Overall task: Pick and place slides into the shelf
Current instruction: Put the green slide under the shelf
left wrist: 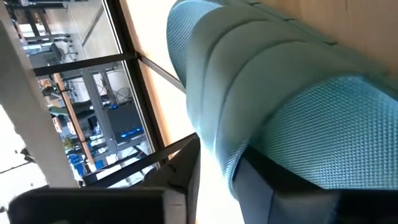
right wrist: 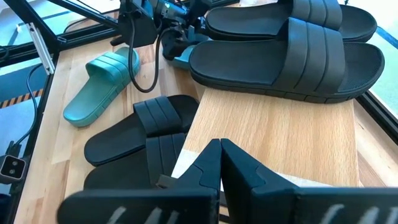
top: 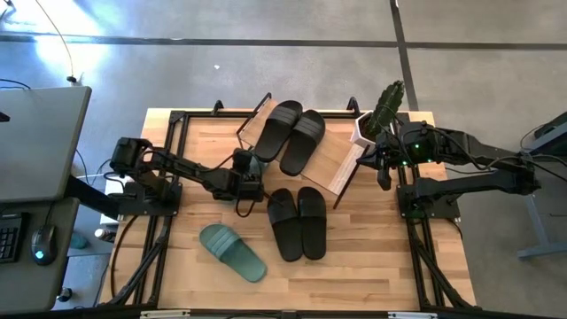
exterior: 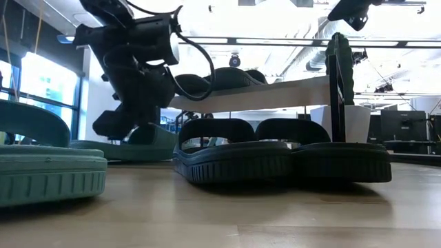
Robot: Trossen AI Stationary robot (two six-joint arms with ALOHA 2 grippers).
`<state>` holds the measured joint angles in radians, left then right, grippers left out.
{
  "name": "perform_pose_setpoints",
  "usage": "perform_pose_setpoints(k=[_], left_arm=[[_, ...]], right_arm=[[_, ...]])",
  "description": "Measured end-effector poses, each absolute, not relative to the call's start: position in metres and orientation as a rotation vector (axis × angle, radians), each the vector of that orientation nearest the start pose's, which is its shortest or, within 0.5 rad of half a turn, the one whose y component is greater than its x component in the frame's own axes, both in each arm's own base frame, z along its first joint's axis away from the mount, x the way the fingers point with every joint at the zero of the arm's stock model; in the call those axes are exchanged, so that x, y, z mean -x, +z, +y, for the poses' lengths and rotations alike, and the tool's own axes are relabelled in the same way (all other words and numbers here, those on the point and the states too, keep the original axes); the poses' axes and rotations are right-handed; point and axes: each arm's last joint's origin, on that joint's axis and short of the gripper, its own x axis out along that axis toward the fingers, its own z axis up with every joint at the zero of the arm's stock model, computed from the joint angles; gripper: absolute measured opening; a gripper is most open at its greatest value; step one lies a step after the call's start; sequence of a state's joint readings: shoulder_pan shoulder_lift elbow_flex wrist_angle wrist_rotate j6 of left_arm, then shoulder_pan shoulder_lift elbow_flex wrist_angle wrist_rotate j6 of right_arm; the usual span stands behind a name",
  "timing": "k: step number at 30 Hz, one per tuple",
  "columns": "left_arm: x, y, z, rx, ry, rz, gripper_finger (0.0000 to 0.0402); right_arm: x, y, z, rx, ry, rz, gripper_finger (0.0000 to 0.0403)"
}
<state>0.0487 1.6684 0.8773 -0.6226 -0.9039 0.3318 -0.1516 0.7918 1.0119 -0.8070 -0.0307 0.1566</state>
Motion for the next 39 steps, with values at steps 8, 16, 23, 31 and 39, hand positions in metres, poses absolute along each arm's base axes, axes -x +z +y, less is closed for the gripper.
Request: perform_pose_setpoints(k=[8, 16, 23, 31, 39], left_arm=[[-0.275, 0.157, 0.034, -0.83, 0.528, 1.491, 0.013], [-0.262, 0.156, 0.031, -0.758, 0.416, 1.621, 0.0167], [-0.253, 0.171, 0.03, -0.68, 0.476, 1.625, 0.0173], [-0.25, 0.221, 0.019, -0.441, 0.477, 1.523, 0.016], [-0.242, 0.282, -0.02, 0.055, -0.018, 1.382, 0.0136]], right_arm=[[-0.14, 0.35, -0.02, -0.205, -0.163, 0.575, 0.0], [-0.14, 0.35, -0.02, -0.205, -0.163, 0.575, 0.0], [-0.14, 0.35, -0.02, -0.205, -0.163, 0.575, 0.0], [-0.139, 0.35, -0.02, -0.205, -0.163, 0.573, 0.0], [-0.14, 0.35, -0.02, -0.205, -0.163, 0.573, 0.0]])
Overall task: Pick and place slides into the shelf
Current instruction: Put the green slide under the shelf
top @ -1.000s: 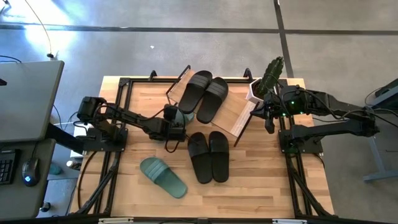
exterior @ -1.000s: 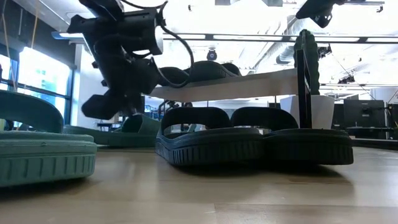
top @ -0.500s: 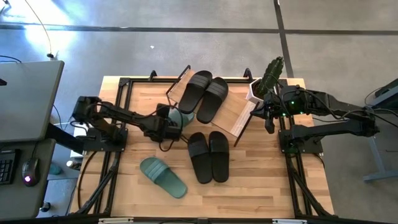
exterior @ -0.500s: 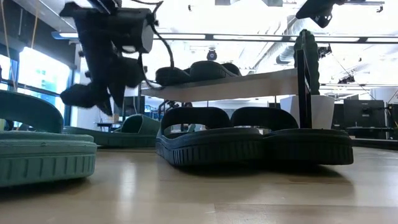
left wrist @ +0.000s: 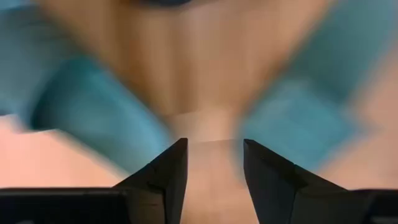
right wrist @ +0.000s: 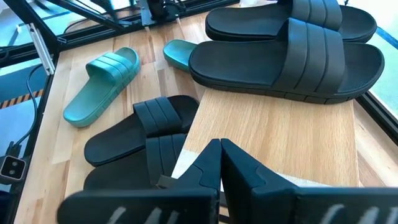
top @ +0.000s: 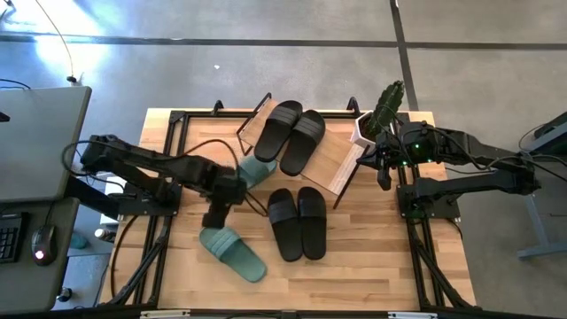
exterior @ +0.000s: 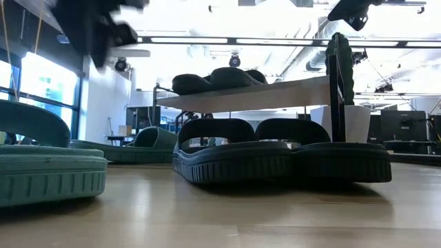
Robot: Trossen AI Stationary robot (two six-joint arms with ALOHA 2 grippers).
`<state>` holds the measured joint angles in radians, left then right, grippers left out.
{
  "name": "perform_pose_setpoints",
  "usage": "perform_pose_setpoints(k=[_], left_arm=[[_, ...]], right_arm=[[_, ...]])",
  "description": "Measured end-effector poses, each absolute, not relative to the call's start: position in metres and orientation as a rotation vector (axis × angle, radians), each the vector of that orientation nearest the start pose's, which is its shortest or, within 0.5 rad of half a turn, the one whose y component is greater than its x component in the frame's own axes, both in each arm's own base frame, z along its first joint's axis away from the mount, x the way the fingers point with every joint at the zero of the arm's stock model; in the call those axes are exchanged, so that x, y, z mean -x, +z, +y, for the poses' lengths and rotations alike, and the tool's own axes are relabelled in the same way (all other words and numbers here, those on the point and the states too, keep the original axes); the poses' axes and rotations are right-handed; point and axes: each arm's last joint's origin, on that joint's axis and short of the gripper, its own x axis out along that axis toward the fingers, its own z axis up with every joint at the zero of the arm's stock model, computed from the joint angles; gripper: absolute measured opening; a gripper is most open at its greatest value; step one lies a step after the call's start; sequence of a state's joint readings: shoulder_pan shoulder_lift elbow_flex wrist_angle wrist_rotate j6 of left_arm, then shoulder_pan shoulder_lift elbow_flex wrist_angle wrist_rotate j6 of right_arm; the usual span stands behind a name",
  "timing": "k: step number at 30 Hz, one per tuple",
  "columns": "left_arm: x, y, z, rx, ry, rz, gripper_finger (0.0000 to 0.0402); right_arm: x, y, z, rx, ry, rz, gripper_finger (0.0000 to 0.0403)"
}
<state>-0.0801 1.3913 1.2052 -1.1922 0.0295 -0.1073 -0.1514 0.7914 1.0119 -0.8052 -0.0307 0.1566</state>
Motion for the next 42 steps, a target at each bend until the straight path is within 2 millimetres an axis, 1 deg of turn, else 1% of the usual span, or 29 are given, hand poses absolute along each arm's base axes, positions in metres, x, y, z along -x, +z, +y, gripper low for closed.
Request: perform_pose_setpoints(k=[2, 4, 8, 11, 15, 18, 21, 25, 29, 35, 42], left_arm=[[-0.241, 0.299, -0.03, 0.185, -0.095, 1.334, 0.0128], [-0.24, 0.316, -0.039, 0.28, -0.152, 1.292, 0.0121], [-0.242, 0.343, -0.06, 0.358, -0.21, 1.201, 0.011], [-0.243, 0.353, -0.079, 0.355, -0.279, 1.127, 0.0106], [-0.24, 0.356, -0.102, 0.31, -0.28, 1.075, 0.0106], [-0.239, 0.35, -0.115, 0.264, -0.199, 1.073, 0.0106], [-0.24, 0.342, -0.125, 0.274, -0.092, 1.095, 0.0106], [-0.249, 0.322, -0.138, 0.329, 0.049, 1.172, 0.0108], [-0.264, 0.3, -0.146, 0.426, 0.153, 1.237, 0.0108], [-0.28, 0.273, -0.154, 0.565, 0.346, 1.291, 0.0108], [-0.29, 0.241, -0.161, 0.623, 0.519, 1.388, 0.0108]], right_arm=[[-0.14, 0.35, -0.02, -0.205, -0.163, 0.573, 0.0], [-0.14, 0.35, -0.02, -0.205, -0.163, 0.573, 0.0], [-0.14, 0.35, -0.02, -0.205, -0.163, 0.573, 0.0], [-0.14, 0.35, -0.02, -0.205, -0.163, 0.573, 0.0], [-0.14, 0.35, -0.02, -0.205, -0.163, 0.573, 0.0], [-0.14, 0.35, -0.02, -0.205, -0.163, 0.573, 0.0], [-0.14, 0.35, -0.02, -0.205, -0.163, 0.573, 0.0], [-0.14, 0.35, -0.02, -0.205, -0.163, 0.573, 0.0], [-0.14, 0.35, -0.02, -0.205, -0.163, 0.572, 0.0], [-0.14, 0.35, -0.02, -0.205, -0.163, 0.573, 0.0], [-0.14, 0.35, -0.02, -0.198, -0.161, 0.573, 0.0]])
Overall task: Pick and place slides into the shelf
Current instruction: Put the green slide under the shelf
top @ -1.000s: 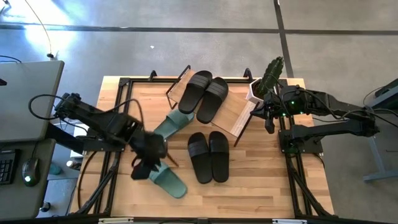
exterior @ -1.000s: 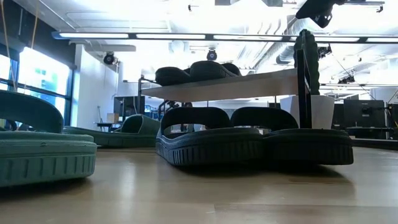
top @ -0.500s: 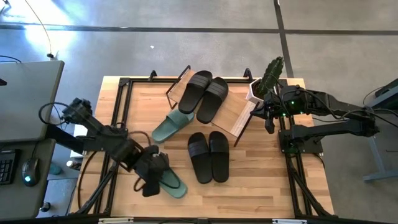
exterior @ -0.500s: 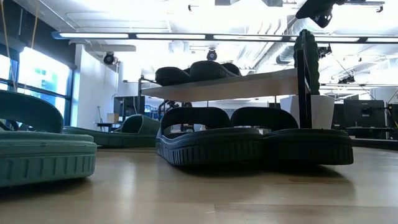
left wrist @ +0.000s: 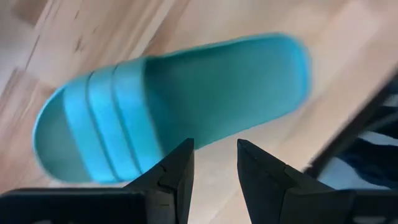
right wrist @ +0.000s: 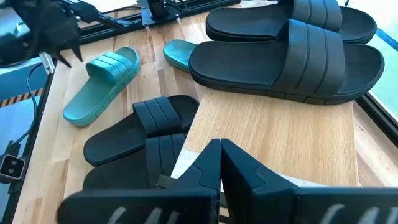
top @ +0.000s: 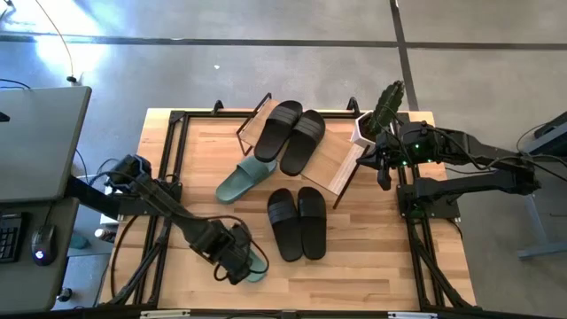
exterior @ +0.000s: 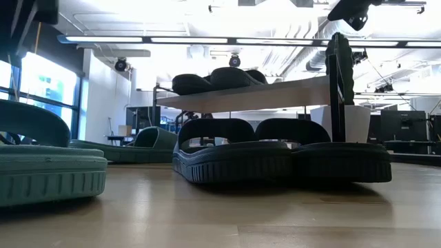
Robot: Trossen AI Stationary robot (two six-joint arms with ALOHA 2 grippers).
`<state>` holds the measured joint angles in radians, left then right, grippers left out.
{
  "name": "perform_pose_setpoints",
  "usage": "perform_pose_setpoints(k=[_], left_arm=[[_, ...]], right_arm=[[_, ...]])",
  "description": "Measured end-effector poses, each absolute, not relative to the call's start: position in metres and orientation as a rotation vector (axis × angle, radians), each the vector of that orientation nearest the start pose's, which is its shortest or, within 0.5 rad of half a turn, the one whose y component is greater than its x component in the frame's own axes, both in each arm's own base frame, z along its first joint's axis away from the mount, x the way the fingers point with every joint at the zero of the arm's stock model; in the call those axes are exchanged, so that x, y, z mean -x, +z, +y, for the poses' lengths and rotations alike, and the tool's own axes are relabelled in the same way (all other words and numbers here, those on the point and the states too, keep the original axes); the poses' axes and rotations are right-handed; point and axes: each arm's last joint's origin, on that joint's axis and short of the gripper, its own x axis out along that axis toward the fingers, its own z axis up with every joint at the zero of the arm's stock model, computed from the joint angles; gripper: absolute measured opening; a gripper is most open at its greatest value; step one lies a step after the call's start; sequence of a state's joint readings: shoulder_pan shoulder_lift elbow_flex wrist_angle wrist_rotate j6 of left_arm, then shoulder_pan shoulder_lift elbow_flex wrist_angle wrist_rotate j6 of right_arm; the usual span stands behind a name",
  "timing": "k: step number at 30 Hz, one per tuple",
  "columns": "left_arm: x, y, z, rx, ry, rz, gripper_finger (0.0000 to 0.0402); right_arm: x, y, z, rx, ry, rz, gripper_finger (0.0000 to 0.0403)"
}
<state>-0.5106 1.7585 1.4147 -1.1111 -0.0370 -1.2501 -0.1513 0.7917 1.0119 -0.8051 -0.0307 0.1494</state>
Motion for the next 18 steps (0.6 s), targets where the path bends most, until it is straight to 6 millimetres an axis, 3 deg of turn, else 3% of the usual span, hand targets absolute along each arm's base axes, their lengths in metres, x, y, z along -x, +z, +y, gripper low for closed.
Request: perform_pose_setpoints(k=[6, 18], left_arm=[[-0.287, 0.218, -0.159, 0.563, 0.695, 1.498, 0.0108], [-0.292, 0.206, -0.162, 0.541, 0.724, 1.496, 0.0108]], right_arm=[[-0.14, 0.35, -0.02, -0.205, -0.163, 0.573, 0.0], [-0.14, 0.35, -0.02, -0.205, -0.163, 0.573, 0.0]])
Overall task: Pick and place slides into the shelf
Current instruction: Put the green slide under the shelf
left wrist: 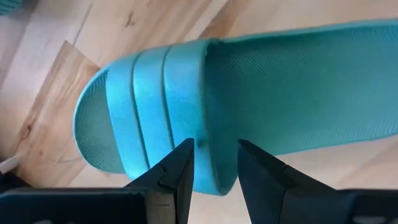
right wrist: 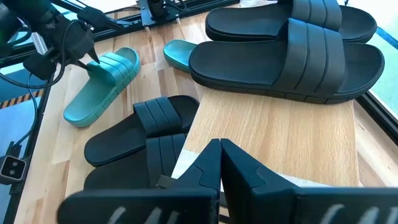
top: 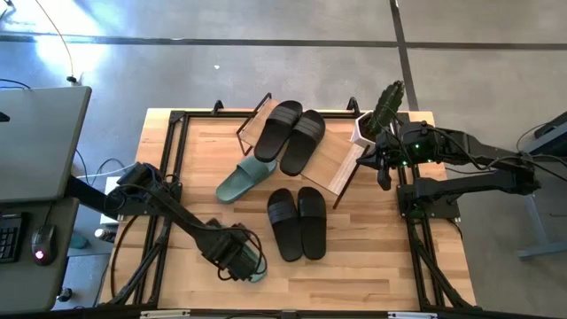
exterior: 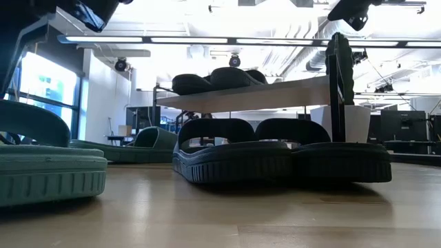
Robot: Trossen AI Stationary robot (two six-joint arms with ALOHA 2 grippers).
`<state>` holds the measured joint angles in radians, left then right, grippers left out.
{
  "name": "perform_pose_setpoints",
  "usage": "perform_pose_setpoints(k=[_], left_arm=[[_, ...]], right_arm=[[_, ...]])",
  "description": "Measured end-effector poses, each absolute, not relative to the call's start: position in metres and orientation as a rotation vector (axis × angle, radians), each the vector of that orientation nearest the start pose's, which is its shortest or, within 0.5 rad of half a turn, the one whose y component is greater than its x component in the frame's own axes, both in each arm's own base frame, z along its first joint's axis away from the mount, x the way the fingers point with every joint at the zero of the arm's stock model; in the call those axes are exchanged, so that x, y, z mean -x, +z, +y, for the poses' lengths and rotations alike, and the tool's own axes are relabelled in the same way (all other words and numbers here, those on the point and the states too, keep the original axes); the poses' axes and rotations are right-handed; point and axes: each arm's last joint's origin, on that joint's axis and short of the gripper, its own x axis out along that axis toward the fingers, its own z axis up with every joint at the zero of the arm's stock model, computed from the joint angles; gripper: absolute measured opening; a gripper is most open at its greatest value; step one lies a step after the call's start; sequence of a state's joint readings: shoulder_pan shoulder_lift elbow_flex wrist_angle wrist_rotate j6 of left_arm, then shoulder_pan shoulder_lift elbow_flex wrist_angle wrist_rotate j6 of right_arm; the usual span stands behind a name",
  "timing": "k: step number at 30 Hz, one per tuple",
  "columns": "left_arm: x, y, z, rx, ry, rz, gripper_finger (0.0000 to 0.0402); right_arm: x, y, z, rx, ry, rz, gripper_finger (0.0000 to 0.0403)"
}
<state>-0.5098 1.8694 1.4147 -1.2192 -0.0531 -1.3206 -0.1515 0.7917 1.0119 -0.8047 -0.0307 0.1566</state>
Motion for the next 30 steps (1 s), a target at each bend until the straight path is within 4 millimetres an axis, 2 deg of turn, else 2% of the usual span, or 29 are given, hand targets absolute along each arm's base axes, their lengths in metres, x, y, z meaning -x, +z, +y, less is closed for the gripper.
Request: perform_pose_setpoints(k=[17, 23, 30], left_arm=[[-0.29, 0.192, -0.15, 0.551, 0.789, 1.511, 0.0108], [-0.288, 0.192, -0.152, 0.593, 0.766, 1.569, 0.0108], [-0.286, 0.193, -0.151, 0.583, 0.779, 1.595, 0.0108]], right_arm=[[-0.14, 0.35, -0.02, -0.207, -0.163, 0.572, 0.0], [-0.14, 0.35, -0.02, -0.329, -0.199, 0.562, 0.0], [-0.141, 0.352, -0.021, -0.326, -0.196, 0.54, 0.0]])
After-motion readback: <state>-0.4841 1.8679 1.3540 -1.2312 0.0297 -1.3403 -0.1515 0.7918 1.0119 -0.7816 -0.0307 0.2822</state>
